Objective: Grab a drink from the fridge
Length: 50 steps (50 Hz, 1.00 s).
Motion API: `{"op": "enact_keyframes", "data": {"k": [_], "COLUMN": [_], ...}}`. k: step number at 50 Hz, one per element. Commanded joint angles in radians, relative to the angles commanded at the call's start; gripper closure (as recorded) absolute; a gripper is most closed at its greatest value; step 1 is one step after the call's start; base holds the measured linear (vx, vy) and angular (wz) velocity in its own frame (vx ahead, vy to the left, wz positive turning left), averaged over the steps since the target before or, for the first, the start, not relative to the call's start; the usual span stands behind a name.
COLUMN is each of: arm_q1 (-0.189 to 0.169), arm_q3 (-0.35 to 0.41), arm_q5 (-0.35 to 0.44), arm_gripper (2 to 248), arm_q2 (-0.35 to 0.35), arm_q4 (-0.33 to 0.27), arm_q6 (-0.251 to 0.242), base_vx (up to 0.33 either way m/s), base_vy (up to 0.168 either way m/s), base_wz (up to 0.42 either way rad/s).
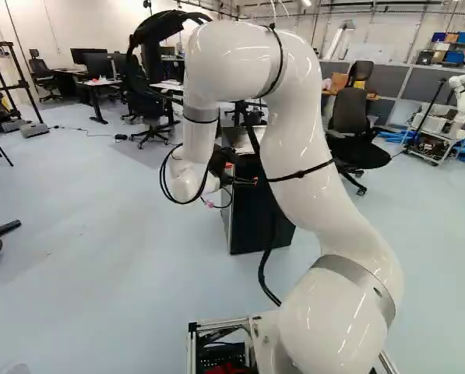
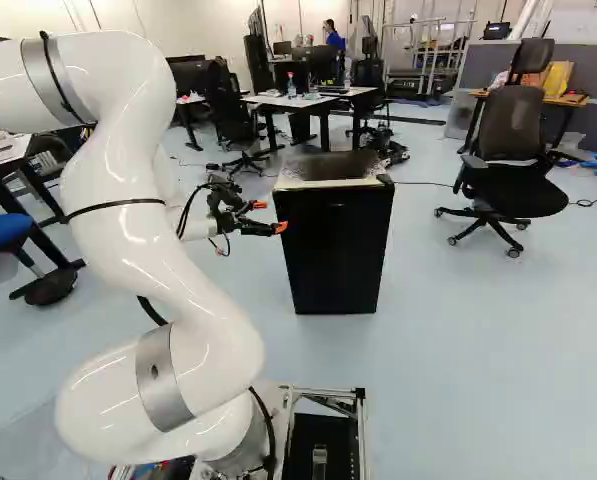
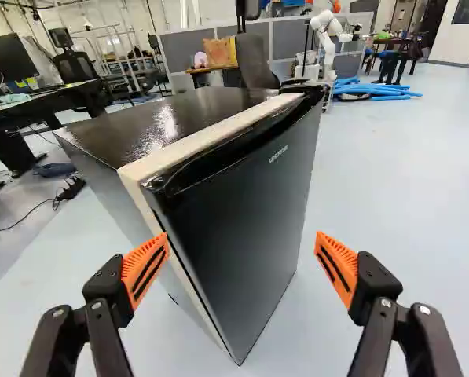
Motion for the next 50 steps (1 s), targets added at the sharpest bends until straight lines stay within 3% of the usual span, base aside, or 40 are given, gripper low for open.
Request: {"op": "enact_keyframes", "data": {"k": [15,50], "arm_q1": [0.003,-0.034], "arm_q3": [-0.055,-0.182], "arm_q5": [0.0,0.0], "arm_gripper": [3,3], "arm_q2": [-0.03,-0.098], "arm_q4": [0.012,0.031], "arm_q6": [0.0,0.0], "base_vx": [0.0,0.0], "base_vy": [0.0,0.0], "base_wz": [0.0,0.0]}}
